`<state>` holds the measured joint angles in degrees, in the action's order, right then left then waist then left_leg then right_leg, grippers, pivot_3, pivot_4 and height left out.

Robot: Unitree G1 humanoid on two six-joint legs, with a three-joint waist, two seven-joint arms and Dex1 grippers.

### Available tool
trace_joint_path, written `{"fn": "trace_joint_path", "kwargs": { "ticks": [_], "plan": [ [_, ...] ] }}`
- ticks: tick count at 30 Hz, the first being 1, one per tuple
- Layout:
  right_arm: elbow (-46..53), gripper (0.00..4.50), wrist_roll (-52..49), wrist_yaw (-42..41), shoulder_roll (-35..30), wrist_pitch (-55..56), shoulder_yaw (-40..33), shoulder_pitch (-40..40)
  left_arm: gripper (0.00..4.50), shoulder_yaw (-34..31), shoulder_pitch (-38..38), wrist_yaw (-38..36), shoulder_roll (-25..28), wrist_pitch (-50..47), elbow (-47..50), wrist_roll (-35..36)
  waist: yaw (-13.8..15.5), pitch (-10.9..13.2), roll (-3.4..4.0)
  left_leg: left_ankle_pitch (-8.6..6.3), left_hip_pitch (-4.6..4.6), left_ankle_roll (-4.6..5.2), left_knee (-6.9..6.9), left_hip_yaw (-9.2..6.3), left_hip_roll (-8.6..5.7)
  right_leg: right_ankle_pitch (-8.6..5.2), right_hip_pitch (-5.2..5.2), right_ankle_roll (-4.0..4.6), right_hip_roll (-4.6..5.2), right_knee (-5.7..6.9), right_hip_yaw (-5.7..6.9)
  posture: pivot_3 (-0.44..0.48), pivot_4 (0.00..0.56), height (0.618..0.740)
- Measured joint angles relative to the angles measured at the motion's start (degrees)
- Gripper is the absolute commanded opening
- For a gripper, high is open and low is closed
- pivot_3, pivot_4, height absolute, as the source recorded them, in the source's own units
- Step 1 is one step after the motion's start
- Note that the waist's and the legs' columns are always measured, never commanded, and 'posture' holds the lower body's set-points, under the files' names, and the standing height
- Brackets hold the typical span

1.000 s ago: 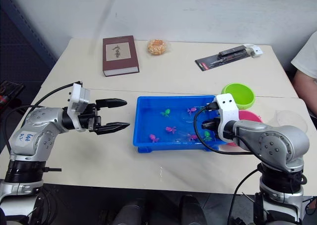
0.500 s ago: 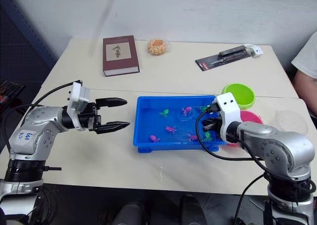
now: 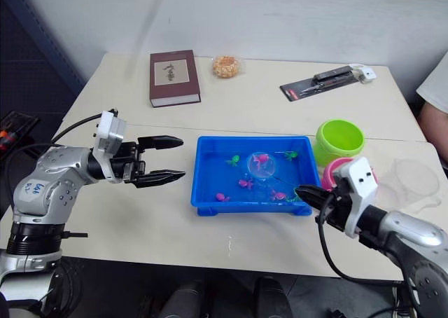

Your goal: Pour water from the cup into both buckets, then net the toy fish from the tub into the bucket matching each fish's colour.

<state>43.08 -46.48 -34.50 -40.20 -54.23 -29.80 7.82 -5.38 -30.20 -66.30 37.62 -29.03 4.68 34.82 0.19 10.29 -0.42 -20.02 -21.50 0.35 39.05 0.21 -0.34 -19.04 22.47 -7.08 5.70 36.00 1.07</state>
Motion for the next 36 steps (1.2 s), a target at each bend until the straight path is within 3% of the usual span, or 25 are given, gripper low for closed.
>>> {"fn": "trace_joint_path", "kwargs": {
  "ticks": [8,15,21,26,36],
  "plan": [
    [4.1,0.0,0.2,-3.9,6.2,12.7,-15.9,16.6,4.44,1.6,-2.8,0.1,-3.3,-1.2,1.1,1.9,-0.1,0.0,0.0,0.0,0.11,-0.01,0.0,0.09,0.01,0.01,-0.03,-0.01,-0.07,0.04,-0.02,0.0,0.15,0.738],
    [-0.7,0.0,7.3,-5.6,11.4,25.1,-22.6,25.1,4.44,3.5,-3.6,-0.6,-6.0,-0.3,-1.3,1.8,-0.1,0.0,0.01,-0.01,0.23,0.0,-0.01,0.16,0.0,0.01,-0.11,-0.01,-0.08,0.05,-0.19,0.0,0.15,0.738],
    [-10.3,0.0,20.0,-4.9,12.7,36.9,-18.9,26.5,4.44,4.5,-3.9,-1.2,-6.7,1.0,-3.0,1.1,-0.4,0.0,0.04,0.0,0.31,0.0,-0.05,0.31,0.01,0.0,-0.02,-0.01,-0.13,0.03,-0.46,0.0,0.15,0.738],
    [-17.2,0.0,30.9,-0.9,12.5,46.8,-14.2,22.6,4.44,5.9,-4.1,-2.1,-7.0,2.0,-3.0,0.6,-0.3,-0.1,0.1,0.0,0.34,-0.01,-0.01,0.37,-0.01,0.0,0.0,-0.01,-0.11,0.04,-0.52,0.0,0.15,0.738],
    [-24.5,0.0,54.8,7.1,6.5,70.6,-11.0,23.1,4.44,6.7,-4.0,-1.7,-7.6,2.5,-2.3,0.5,-0.2,-0.1,0.13,0.0,0.33,-0.01,0.0,0.41,-0.02,0.0,0.0,-0.01,-0.15,0.06,-0.51,0.0,0.15,0.738]
  ]
}}
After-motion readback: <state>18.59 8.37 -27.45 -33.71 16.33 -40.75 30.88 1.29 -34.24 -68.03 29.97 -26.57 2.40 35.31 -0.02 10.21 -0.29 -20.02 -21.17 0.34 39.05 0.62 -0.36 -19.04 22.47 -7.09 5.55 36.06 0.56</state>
